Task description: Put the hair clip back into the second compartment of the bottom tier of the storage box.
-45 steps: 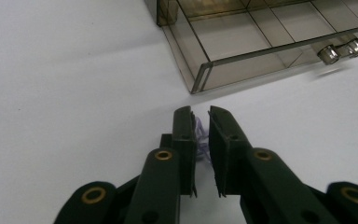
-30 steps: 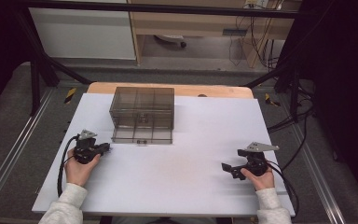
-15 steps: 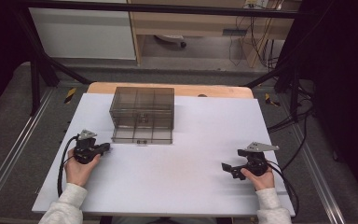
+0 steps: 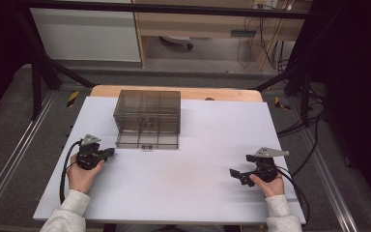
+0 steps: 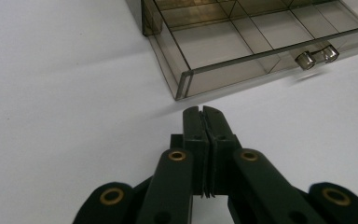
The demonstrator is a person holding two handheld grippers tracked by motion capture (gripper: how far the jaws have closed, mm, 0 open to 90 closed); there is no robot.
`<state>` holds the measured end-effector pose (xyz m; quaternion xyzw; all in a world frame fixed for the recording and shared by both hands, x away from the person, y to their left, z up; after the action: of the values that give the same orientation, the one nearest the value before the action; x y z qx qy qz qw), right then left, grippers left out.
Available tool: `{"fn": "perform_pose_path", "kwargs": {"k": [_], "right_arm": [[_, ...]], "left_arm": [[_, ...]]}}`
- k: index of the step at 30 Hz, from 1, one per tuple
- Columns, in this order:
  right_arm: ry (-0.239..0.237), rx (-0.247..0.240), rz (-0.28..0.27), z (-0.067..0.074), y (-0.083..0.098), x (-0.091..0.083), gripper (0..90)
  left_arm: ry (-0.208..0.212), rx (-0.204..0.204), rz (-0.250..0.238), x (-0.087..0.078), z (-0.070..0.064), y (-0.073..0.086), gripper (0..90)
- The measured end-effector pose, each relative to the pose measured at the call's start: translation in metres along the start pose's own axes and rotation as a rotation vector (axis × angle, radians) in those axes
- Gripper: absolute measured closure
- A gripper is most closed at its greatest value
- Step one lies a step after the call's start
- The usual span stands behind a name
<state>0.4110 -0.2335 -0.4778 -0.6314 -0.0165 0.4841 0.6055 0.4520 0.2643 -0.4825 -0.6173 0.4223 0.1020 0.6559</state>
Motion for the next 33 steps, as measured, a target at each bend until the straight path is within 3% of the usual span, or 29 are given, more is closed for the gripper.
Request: {"fn": "perform_pose_path", "kwargs": {"k": [33], "right_arm": [[0.001,-0.003,0.001,0.0,0.0003,0.0005,0.5]], "left_arm": [[0.014,0.026,-0.013,-0.009,-0.003,-0.0004,88.0]]}}
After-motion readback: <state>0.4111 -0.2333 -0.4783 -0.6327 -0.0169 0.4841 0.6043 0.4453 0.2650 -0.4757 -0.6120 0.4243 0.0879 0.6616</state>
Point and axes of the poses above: each handheld gripper's, and its own axes: x roughly forward along the jaws, y roughly out of its underside, z roughly to its left, the point moved 6 cm from there along x, roughly forward along the jaws, and after that the axes turned 2 degrees about z, right-handed, at the moved point
